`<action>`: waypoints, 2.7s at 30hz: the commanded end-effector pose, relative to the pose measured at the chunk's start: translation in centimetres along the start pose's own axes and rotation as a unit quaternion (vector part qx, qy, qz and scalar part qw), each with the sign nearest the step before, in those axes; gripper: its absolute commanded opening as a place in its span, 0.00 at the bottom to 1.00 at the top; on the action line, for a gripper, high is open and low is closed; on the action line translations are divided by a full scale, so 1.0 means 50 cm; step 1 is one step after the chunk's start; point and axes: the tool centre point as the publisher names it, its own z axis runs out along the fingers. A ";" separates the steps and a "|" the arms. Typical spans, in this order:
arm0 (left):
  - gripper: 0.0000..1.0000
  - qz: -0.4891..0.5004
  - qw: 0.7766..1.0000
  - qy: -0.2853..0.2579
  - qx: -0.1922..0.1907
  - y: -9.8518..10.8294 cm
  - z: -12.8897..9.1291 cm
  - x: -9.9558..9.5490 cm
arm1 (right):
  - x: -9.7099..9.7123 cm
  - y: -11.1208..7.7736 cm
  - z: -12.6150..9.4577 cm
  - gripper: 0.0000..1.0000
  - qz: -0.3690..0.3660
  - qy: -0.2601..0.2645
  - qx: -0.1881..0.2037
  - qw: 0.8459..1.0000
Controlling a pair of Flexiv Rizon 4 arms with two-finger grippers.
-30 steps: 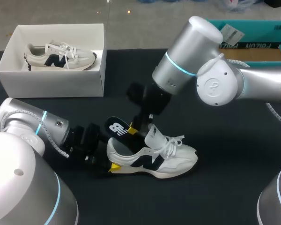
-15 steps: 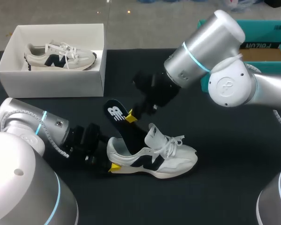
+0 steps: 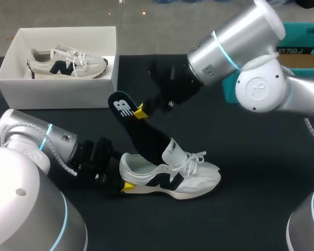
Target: Take the shoe out of the shoebox, open the shoe tongue, remove and reinsert the insole, then place the shoe into the shoebox
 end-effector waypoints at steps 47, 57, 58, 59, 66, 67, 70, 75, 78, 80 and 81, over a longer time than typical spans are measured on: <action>0.00 -0.001 1.000 0.000 -0.002 0.004 0.005 0.001 | 0.123 0.064 -0.255 0.00 0.252 -0.156 -0.182 0.937; 0.00 -0.001 1.000 0.000 -0.002 0.004 0.005 0.001 | 0.120 0.059 -0.266 0.00 0.251 -0.169 -0.184 0.935; 0.00 -0.001 1.000 0.000 -0.002 0.004 0.005 0.001 | 0.120 0.059 -0.266 0.00 0.251 -0.169 -0.184 0.935; 0.00 -0.001 1.000 0.000 -0.002 0.004 0.005 0.001 | 0.120 0.059 -0.266 0.00 0.251 -0.169 -0.184 0.935; 0.00 -0.001 1.000 0.000 -0.002 0.004 0.005 0.001 | 0.120 0.059 -0.266 0.00 0.251 -0.169 -0.184 0.935; 0.00 -0.001 1.000 0.000 -0.002 0.004 0.005 0.001 | 0.120 0.059 -0.266 0.00 0.251 -0.169 -0.184 0.935; 0.00 -0.001 1.000 0.000 -0.002 0.004 0.005 0.001 | 0.125 0.033 -0.289 0.00 0.280 -0.141 -0.201 0.928; 0.00 -0.001 1.000 0.000 -0.002 0.004 0.005 0.001 | 0.143 -0.002 -0.339 0.00 0.297 -0.128 -0.206 0.924; 0.00 -0.001 1.000 0.000 -0.002 0.004 0.005 0.001 | 0.151 -0.013 -0.362 0.00 0.301 -0.130 -0.203 0.923; 0.00 -0.001 1.000 0.000 -0.002 0.004 0.005 0.001 | 0.157 -0.016 -0.378 0.00 0.300 -0.128 -0.206 0.923; 0.00 -0.001 1.000 0.000 -0.002 0.004 0.005 0.001 | 0.158 -0.018 -0.384 0.00 0.300 -0.127 -0.207 0.923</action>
